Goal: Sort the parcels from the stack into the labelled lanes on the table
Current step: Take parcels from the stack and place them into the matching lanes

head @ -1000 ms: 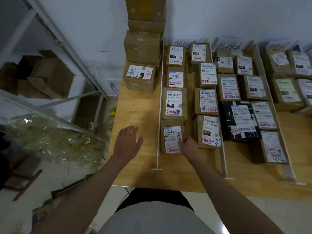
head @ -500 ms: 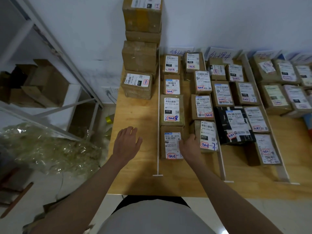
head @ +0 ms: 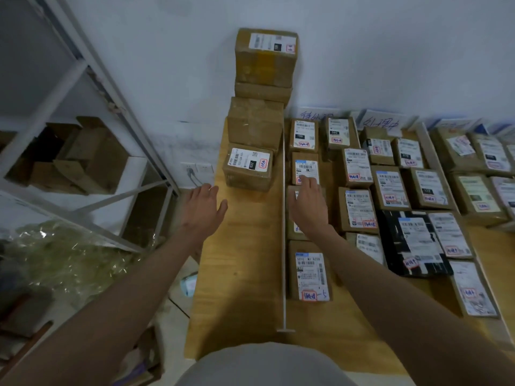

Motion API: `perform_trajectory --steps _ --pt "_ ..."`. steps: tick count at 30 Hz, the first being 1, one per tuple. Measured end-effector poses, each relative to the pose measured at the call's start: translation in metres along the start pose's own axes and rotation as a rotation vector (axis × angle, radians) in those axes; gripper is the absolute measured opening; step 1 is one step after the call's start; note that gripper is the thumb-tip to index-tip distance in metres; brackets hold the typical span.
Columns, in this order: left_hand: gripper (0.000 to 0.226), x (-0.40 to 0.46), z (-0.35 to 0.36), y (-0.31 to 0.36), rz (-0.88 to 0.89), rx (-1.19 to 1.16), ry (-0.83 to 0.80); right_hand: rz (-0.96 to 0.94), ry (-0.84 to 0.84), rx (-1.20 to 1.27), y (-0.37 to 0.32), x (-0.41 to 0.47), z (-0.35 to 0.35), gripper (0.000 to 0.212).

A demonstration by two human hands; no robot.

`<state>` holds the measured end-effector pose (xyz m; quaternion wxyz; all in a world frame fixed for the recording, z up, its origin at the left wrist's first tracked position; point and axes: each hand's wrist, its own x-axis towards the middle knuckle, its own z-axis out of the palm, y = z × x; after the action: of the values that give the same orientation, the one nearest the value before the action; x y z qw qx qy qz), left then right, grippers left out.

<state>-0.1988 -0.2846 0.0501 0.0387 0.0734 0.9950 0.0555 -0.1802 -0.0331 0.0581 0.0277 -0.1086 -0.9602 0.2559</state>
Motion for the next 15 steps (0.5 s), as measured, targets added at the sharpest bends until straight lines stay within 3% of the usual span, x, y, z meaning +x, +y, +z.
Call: perform_trajectory --steps 15 --pt "0.051 0.146 0.033 -0.007 -0.084 -0.072 -0.131 0.180 -0.130 0.077 -0.027 0.123 0.070 0.031"
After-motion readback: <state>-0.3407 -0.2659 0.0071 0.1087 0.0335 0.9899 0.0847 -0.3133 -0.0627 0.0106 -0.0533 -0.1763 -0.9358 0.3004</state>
